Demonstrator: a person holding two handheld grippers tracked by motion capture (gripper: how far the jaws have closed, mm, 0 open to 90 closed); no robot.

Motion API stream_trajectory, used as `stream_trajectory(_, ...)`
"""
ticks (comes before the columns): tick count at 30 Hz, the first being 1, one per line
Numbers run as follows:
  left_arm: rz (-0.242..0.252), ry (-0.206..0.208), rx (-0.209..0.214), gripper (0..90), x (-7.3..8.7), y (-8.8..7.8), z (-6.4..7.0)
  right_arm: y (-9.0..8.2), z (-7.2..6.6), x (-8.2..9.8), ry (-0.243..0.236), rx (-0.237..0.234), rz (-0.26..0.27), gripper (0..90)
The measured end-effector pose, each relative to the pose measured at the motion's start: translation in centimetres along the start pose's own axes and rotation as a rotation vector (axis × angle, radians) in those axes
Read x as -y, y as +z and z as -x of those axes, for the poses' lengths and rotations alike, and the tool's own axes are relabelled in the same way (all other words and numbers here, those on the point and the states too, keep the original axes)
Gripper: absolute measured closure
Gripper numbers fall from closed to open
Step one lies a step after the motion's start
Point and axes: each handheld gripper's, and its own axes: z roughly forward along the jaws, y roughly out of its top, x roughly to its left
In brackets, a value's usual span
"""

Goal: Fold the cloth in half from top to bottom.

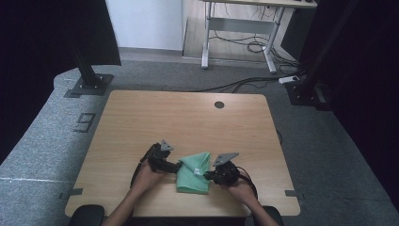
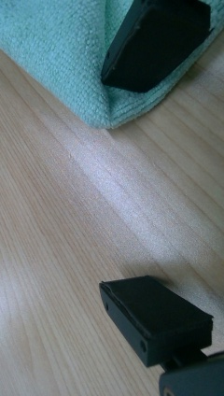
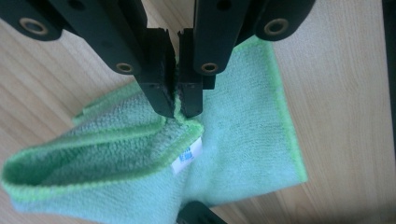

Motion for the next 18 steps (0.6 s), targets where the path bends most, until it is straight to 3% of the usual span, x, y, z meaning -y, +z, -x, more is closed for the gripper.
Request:
stream_trajectory(4,-0.004,-0.005,0.05,16.6,-0.3,-0.7,-0.4,0.1,0.1,0.4,0.03,0.007,0.008,83.5)
stream_trajectory(9,0.035,-0.01,0.089,23.4,-1.4,-2.0,-0.5,0.3,0.2,0.6,0.067,0.01,0.013,83.0)
stream_trajectory(14,0.048,0.033,0.102,28.1,-3.9,-2.3,0.4,0.3,0.2,0.8,0.08,0.014,0.028,82.7)
stream_trajectory(18,0.058,0.068,0.137,32.8,-6.5,-1.7,1.6,0.4,0.3,1.0,0.088,0.011,0.037,82.5)
